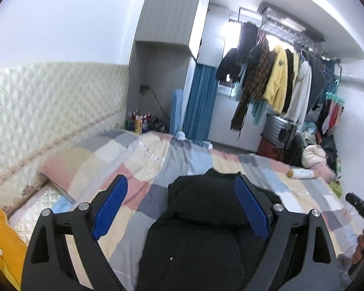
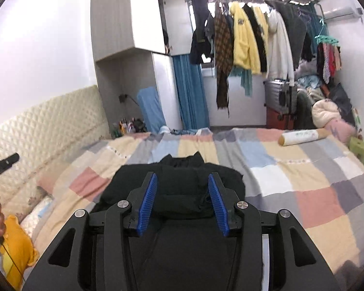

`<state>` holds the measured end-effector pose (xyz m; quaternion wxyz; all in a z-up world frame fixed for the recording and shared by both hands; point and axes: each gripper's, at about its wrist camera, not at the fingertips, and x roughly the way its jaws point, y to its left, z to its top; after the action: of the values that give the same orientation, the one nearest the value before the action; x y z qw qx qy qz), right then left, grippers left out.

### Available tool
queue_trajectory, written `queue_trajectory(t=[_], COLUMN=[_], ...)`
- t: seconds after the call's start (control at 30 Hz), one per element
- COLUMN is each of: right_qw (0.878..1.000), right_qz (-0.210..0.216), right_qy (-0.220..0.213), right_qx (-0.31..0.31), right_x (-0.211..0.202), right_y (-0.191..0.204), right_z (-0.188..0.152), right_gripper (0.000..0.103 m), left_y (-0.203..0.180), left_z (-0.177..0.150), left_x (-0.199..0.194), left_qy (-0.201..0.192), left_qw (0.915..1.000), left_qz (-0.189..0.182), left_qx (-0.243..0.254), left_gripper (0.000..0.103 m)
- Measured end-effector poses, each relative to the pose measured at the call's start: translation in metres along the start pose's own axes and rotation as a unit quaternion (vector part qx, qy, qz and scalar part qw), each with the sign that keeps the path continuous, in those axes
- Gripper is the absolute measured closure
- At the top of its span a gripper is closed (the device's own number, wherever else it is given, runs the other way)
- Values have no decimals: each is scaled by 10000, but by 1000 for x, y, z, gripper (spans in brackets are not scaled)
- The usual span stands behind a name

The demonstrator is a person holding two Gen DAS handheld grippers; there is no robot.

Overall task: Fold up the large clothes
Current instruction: 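Grasp the jacket hem with both tools side by side, then lift the hem with both tools and fold it up toward the collar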

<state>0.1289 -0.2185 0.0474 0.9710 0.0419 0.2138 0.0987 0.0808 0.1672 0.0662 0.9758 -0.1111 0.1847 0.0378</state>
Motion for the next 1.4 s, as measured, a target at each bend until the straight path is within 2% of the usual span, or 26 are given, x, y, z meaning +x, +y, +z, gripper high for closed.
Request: queue_trajectory(t=[0.2,0.33,0.47,0.63,0.83,1.0,1.03,1.13,1.27,1.33,1.4], right_qw=[10000,9996,9974,9923,9759,9547,9515,9379,9258,9214,9192], right_qz=[29,186,349,472,769,987,1012,1018,1072,1125,1158], right_qy=[28,199,522,999,1653,2366,2446,2787,3062,3054,3059], right_qx=[-15,124,340,565,1201,1511,1566,1798,1941,2125,2194], right_x=[-47,-67,-74,-63,-27,17,22,44,63,69,73], right_y=[-15,-41,-78,-119,-151,-159,-160,-167,-172,-178,-180], right_z=[6,5,-3,-38,-112,-187,-196,-234,-264,-270,-273], right_gripper=[59,58,53,51,49,46,45,37,33,30,28], left_y=[33,69,116,158,172,167,166,161,153,147,143], left_z=[34,38,22,-23,-110,-190,-210,-249,-275,-282,-284], left_x=[-62,-73,-60,-28,28,70,80,98,109,113,118], left_qy=[-165,101,571,1143,2071,2882,3055,3440,3704,3826,3946], left_qw=[9997,9997,9961,9845,9582,9248,9152,8935,8805,8781,8750], left_qz=[-113,-179,-383,-722,-1135,-1439,-1497,-1612,-1724,-1736,-1741], left_qx=[-141,-142,-556,-1114,-1618,-2027,-2160,-2395,-2405,-2289,-2200], left_gripper=[13,12,12,12,12,13,13,14,15,18,27])
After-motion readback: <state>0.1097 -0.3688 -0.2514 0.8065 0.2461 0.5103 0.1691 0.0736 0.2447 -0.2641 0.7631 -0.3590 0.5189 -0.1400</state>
